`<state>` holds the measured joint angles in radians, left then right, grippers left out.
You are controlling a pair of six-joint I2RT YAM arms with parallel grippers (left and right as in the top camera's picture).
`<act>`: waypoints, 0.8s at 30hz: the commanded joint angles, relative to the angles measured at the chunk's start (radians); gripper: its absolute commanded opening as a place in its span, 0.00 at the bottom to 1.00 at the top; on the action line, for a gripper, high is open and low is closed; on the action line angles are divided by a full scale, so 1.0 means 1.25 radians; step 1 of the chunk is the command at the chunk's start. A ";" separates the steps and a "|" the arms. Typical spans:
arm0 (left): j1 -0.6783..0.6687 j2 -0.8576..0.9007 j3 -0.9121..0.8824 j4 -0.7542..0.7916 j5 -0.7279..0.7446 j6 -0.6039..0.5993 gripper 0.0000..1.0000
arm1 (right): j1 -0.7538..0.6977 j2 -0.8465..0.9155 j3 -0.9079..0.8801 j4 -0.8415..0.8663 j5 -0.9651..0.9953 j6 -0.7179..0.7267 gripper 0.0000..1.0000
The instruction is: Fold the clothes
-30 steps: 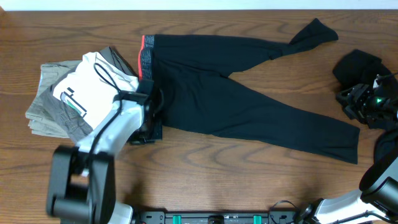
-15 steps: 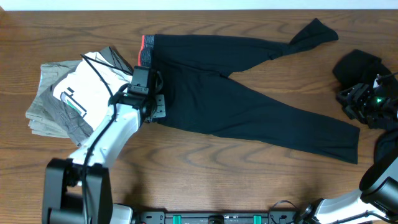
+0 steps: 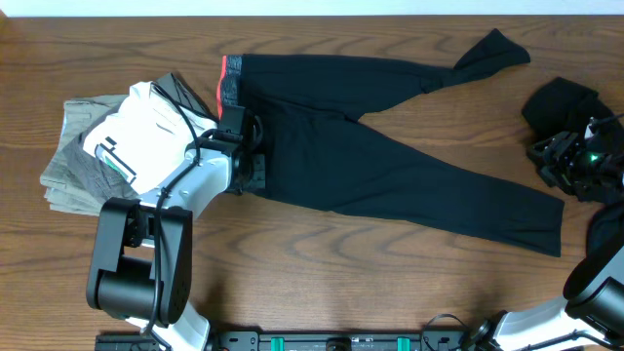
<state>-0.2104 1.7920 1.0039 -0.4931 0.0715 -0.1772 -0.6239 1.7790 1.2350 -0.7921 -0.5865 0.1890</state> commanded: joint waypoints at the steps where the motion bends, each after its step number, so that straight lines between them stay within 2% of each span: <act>1: -0.003 0.034 -0.022 -0.082 0.026 0.000 0.06 | 0.008 -0.008 0.006 -0.002 -0.003 -0.015 0.59; 9: -0.003 0.012 -0.022 -0.328 -0.010 -0.046 0.06 | 0.008 -0.008 0.006 0.014 -0.003 -0.015 0.58; 13: -0.002 -0.026 -0.021 -0.374 -0.013 -0.059 0.06 | 0.008 -0.008 0.006 0.049 -0.019 -0.016 0.59; 17: -0.002 -0.112 -0.004 -0.376 -0.053 -0.069 0.06 | 0.014 -0.008 0.006 0.119 -0.098 -0.026 0.58; 20: -0.002 -0.198 0.020 -0.349 -0.055 -0.058 0.36 | 0.047 -0.008 0.006 0.156 -0.102 -0.020 0.57; 24: -0.002 -0.302 0.034 -0.285 -0.055 -0.048 0.55 | 0.129 -0.008 0.006 0.224 -0.083 -0.008 0.61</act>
<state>-0.2131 1.4860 1.0157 -0.8749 0.0246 -0.2379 -0.5426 1.7790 1.2350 -0.5468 -0.6727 0.1772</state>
